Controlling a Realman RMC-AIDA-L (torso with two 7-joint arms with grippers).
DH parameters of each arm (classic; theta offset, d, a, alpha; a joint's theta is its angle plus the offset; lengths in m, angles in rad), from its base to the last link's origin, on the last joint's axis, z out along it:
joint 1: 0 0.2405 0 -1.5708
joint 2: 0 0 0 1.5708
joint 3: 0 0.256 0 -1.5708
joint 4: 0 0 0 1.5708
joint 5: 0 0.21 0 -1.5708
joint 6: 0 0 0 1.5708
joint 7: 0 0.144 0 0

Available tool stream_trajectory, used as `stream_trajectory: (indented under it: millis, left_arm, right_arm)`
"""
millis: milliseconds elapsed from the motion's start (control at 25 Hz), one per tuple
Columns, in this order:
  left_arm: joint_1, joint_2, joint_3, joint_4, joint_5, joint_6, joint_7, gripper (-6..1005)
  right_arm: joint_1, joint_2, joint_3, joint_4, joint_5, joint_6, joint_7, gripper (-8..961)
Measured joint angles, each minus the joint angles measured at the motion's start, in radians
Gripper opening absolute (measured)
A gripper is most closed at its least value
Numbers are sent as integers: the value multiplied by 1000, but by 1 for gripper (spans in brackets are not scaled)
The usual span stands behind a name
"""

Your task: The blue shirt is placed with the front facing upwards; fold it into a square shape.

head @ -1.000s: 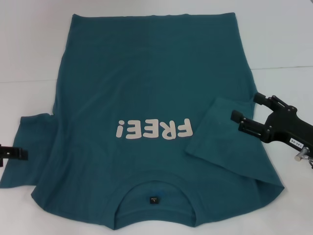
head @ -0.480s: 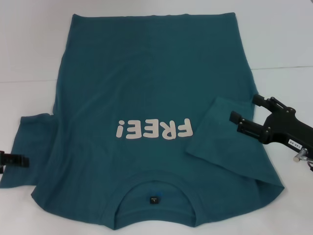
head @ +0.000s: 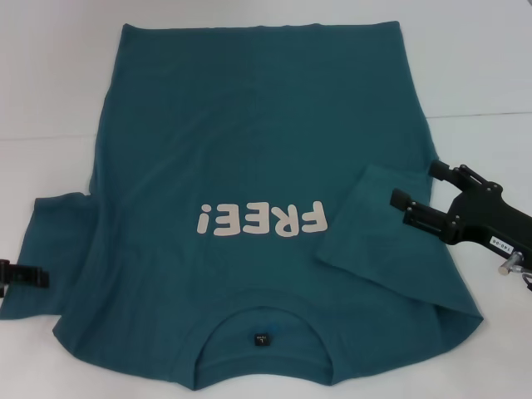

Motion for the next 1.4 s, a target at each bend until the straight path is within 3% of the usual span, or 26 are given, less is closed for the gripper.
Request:
stream_trajectory:
  millis: [320, 1400]
  left_arm:
    - [-1, 0, 15, -6, 0, -9, -2, 875]
    - [-17, -33, 71, -28, 56, -44, -37, 869]
  right_arm:
    - [0, 0, 0, 0, 0, 5, 0, 945]
    - [10, 0, 0, 0, 9, 13, 0, 945]
